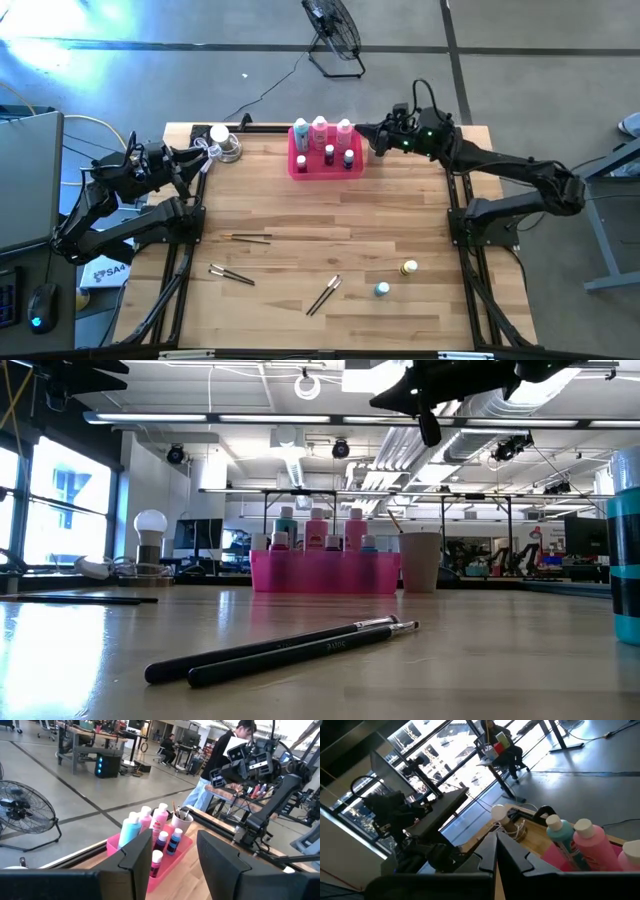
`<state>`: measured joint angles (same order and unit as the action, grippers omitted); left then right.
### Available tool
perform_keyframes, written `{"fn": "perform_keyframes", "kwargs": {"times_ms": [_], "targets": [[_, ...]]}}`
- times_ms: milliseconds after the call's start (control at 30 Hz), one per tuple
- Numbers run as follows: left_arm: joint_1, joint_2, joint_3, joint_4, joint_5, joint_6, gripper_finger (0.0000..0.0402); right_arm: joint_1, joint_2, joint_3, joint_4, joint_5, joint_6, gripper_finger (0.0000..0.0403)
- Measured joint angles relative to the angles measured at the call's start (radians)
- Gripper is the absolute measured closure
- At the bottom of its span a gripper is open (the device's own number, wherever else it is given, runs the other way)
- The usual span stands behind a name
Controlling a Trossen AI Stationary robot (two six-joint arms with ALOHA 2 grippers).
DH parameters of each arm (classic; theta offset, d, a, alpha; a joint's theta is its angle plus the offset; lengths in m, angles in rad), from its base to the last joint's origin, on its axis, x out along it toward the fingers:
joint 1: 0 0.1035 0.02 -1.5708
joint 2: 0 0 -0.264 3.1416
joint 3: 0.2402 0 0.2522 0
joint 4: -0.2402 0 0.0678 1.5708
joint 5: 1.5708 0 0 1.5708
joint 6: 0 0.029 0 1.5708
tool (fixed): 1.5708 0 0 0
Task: Pick & Place Paint Supplies
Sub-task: Put the orange paintbrush into the white cup
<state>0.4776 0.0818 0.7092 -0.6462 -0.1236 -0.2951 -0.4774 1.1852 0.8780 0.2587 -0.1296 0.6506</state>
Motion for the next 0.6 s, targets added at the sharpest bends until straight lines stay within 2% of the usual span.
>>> {"fn": "perform_keyframes", "kwargs": {"times_ms": [467, 600], "targets": [[0.000, 0.000, 0.000, -0.001, 0.004, -0.034, 0.0249, 0.000, 0.035, 0.000, 0.010, 0.005, 0.008, 0.0399], [0.000, 0.000, 0.000, -0.001, 0.011, -0.105, 0.0249, 0.000, 0.035, 0.000, 0.030, 0.002, 0.012, 0.0399]]}}
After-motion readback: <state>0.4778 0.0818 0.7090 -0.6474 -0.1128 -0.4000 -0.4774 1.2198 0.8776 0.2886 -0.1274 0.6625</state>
